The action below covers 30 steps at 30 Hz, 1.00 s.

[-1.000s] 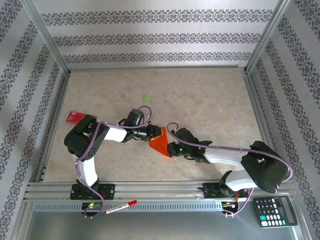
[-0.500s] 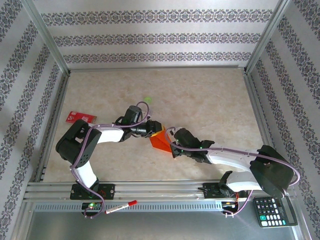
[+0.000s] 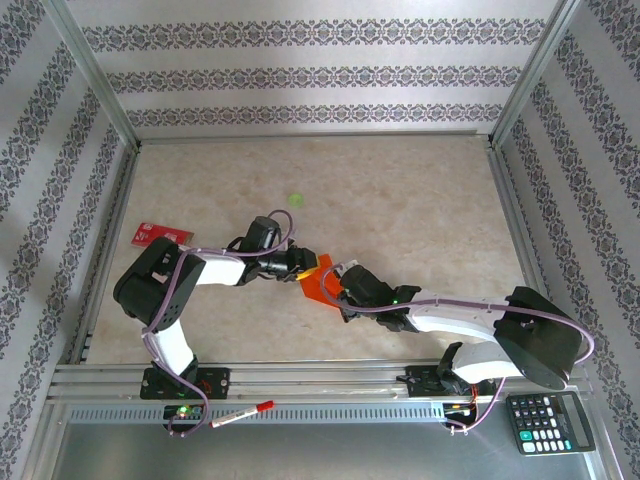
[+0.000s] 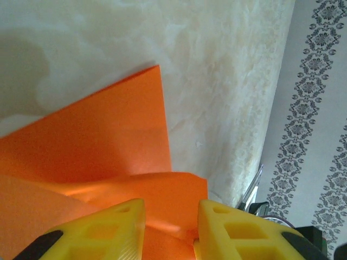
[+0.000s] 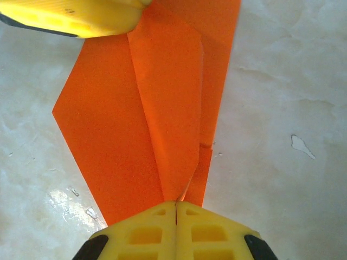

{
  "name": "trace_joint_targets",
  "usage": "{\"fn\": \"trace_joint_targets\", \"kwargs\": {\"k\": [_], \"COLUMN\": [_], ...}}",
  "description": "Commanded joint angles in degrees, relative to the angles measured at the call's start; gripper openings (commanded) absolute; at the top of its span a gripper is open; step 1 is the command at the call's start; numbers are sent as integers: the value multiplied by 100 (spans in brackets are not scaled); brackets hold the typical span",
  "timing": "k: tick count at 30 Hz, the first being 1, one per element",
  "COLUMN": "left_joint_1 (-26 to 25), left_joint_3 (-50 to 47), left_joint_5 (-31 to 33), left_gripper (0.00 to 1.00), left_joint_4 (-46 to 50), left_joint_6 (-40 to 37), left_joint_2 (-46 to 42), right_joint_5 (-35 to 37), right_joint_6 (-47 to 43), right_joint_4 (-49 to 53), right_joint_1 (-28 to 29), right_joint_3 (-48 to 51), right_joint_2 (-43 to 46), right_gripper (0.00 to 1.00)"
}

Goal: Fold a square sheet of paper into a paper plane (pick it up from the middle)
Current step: Fourth fold the wing at the center of the table.

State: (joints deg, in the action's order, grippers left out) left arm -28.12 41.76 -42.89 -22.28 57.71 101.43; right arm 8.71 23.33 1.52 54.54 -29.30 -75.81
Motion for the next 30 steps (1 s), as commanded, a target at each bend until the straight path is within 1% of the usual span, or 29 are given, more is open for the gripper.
{"fn": "trace_joint_targets", "kwargs": {"k": [1,6,10,17,20,28,30], "left_joint_1": [86,99,100,96,96,95,96], "left_joint_3": [138,149,21,-166,-194,-192,-189], "left_joint_5": [44,173,285,290,307,317,324], "left_gripper": [30,29,28,27,27,27,27], "left_joint_4": [-4,206,193,-24,-20,-4,-7], "left_joint_6": [-80,-282,-364,-392,-441,-483,-476], "left_joint_2": [165,314,378,562,575,619,627], "right_joint_5": [208,228,133,-492,-801,-1028,-1087], "right_joint_6": [-83,-87,-25,341,507,639,661], "right_joint_4": [4,-11,-72,-500,-759,-972,-1024], "right_joint_1": [82,117,110,-115,-258,-353,-360], "right_joint_3": [-21,-23,1,188,318,403,436], "right_joint_2": [-17,-13,37,49,52,-12,-30], "right_gripper": [0,0,1,9,10,9,8]}}
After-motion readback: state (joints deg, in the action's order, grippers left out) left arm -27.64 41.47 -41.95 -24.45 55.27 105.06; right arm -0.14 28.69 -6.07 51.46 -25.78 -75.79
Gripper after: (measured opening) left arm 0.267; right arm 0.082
